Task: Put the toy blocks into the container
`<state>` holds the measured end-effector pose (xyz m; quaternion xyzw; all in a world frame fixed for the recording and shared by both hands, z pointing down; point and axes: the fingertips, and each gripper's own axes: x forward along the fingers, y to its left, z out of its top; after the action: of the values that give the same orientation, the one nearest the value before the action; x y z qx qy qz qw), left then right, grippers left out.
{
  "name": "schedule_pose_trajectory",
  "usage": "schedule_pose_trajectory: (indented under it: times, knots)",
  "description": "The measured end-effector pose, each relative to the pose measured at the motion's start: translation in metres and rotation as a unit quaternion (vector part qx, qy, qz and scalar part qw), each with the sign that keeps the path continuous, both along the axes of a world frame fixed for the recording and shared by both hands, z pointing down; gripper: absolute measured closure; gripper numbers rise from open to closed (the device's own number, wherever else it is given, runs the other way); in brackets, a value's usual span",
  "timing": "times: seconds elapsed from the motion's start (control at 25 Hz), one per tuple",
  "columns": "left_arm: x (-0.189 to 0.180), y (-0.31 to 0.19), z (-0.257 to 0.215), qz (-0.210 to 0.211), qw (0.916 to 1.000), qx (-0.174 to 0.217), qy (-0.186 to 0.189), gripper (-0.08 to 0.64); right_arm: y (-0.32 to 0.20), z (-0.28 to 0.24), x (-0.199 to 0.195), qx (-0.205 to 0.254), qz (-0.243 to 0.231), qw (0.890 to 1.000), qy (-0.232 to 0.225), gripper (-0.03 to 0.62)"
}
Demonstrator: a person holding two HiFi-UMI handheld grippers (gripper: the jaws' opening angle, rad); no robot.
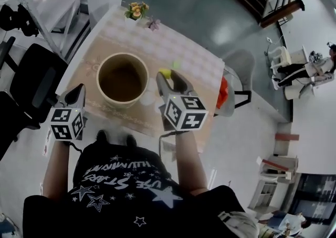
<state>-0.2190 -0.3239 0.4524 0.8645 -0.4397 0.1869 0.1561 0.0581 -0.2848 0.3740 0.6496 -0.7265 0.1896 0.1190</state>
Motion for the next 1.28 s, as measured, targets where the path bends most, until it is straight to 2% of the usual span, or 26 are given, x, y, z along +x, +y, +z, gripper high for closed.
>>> schedule_pose_trajectory:
  times: [0.2, 0.36, 0.56, 0.72, 0.8, 0.92, 1.28]
  knots:
    - [-0.003, -0.001, -0.002, -0.009, 0.9999, 0.000, 0.012, 0.551, -0.012, -0.013, -0.044, 0.026, -0.064, 0.998, -0.007, 0.417]
    - [-0.006, 0.003, -0.002, -0.003, 0.9999, -0.003, 0.013, 0.551, -0.017, -0.010, -0.076, 0.026, -0.114, 0.993, -0.008, 0.417]
    - [-0.008, 0.005, -0.001, 0.002, 0.9998, -0.007, 0.016, 0.551, -0.017, -0.003, -0.100, 0.021, -0.150, 0.988, 0.009, 0.417]
    - [-0.008, 0.006, 0.002, 0.006, 0.9997, -0.011, 0.019, 0.551, -0.017, -0.001, -0.104, 0.028, -0.147, 0.989, 0.011, 0.414]
    - [-0.008, 0.007, 0.003, 0.010, 0.9997, -0.013, 0.021, 0.551, -0.016, -0.002, -0.104, 0.030, -0.145, 0.989, 0.011, 0.376]
    - [-0.006, 0.008, 0.004, 0.017, 0.9995, -0.014, 0.023, 0.551, -0.016, -0.002, -0.101, 0.030, -0.136, 0.990, 0.015, 0.374]
    - [-0.004, 0.002, 0.006, 0.058, 0.9978, -0.017, 0.029, 0.551, -0.014, -0.001, -0.093, 0.031, -0.080, 0.996, 0.021, 0.374]
